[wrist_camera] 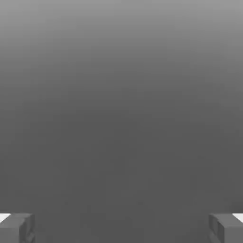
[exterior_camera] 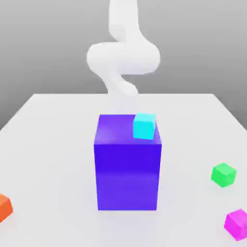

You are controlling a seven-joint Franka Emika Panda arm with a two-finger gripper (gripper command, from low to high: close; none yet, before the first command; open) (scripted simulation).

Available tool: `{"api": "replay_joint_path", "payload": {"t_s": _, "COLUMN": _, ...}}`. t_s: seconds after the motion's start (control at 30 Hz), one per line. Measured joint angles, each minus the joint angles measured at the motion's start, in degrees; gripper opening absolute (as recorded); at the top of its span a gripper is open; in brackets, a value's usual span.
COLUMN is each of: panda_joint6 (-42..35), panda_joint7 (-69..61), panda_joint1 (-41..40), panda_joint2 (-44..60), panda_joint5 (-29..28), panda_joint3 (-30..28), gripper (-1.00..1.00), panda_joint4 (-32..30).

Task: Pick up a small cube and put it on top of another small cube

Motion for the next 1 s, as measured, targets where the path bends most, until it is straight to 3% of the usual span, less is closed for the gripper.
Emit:
{"api": "replay_joint_path", "payload": {"t_s": 0.5, "panda_joint6": 7.9, "panda_joint7": 11.79, "panda_joint1": 0.38, "panda_joint2": 31.47, "panda_joint5": -10.43, "panda_joint3": 13.8, "gripper": 0.0, "panda_joint4": 0.93}}
{"api": "replay_joint_path", "payload": {"t_s": 0.77, "panda_joint6": 12.13, "panda_joint7": 17.66, "panda_joint1": 5.58, "panda_joint2": 47.98, "panda_joint5": -15.43, "panda_joint3": 16.39, "gripper": 0.0, "panda_joint4": 1.4}}
{"api": "replay_joint_path", "payload": {"t_s": 1.0, "panda_joint6": 16.55, "panda_joint7": 20.09, "panda_joint1": 9.84, "panda_joint2": 61.44, "panda_joint5": -15.89, "panda_joint3": 18.61, "gripper": 0.0, "panda_joint4": 1.56}}
